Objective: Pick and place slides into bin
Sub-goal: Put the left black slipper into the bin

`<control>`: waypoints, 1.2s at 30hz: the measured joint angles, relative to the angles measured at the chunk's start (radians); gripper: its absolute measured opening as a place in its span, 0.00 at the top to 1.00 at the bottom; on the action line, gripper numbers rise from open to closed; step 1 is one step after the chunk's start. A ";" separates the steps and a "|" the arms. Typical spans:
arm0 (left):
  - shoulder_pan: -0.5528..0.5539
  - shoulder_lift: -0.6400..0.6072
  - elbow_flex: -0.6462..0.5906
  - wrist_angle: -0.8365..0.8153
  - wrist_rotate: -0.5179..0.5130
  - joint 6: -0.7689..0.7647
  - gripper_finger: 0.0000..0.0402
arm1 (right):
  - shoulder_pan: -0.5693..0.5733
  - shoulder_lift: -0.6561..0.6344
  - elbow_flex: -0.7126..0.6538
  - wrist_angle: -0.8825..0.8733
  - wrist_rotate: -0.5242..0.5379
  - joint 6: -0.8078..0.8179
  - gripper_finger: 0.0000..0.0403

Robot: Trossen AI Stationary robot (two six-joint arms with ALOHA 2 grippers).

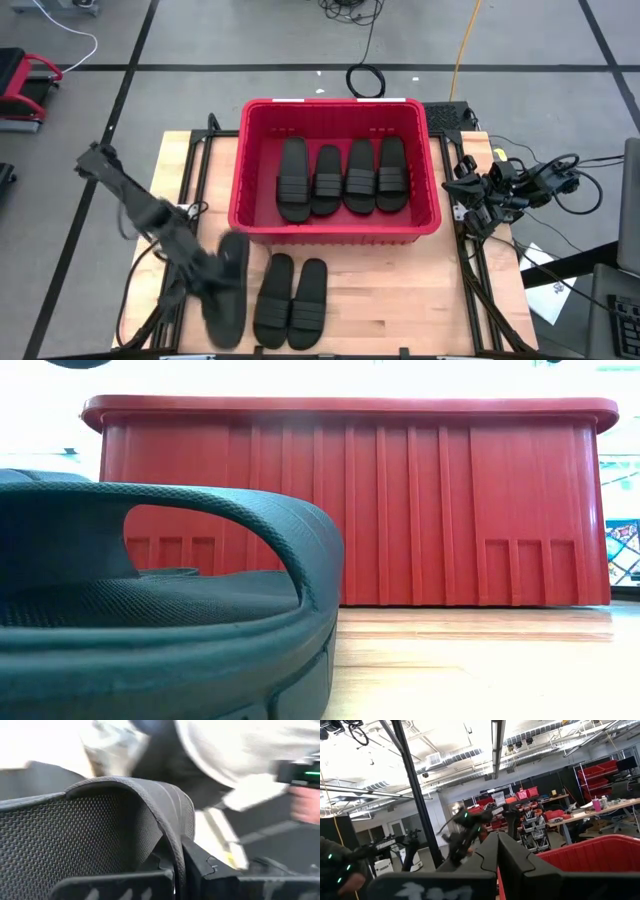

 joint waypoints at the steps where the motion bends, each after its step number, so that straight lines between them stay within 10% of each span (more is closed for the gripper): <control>1: 0.023 -0.020 0.046 -0.085 -0.049 0.031 0.99 | 0.000 0.000 0.000 0.000 0.002 0.000 1.00; 8: 0.256 -0.066 0.359 -0.430 -0.512 0.306 0.99 | 0.000 0.000 0.000 0.000 0.005 -0.032 1.00; 12: 0.469 -0.005 0.486 -0.436 -0.587 0.502 0.99 | 0.000 0.000 0.000 0.000 0.005 -0.058 1.00; 21: 0.972 0.338 0.873 -0.416 -0.158 0.774 0.99 | 0.000 0.000 0.000 0.023 0.005 -0.149 1.00; 30: 1.140 0.740 1.404 -0.461 0.258 0.857 0.99 | 0.000 0.000 0.000 0.023 0.005 -0.199 1.00; 36: 1.206 0.838 1.360 -0.362 0.460 0.814 1.00 | 0.000 0.000 0.000 0.022 0.006 -0.200 1.00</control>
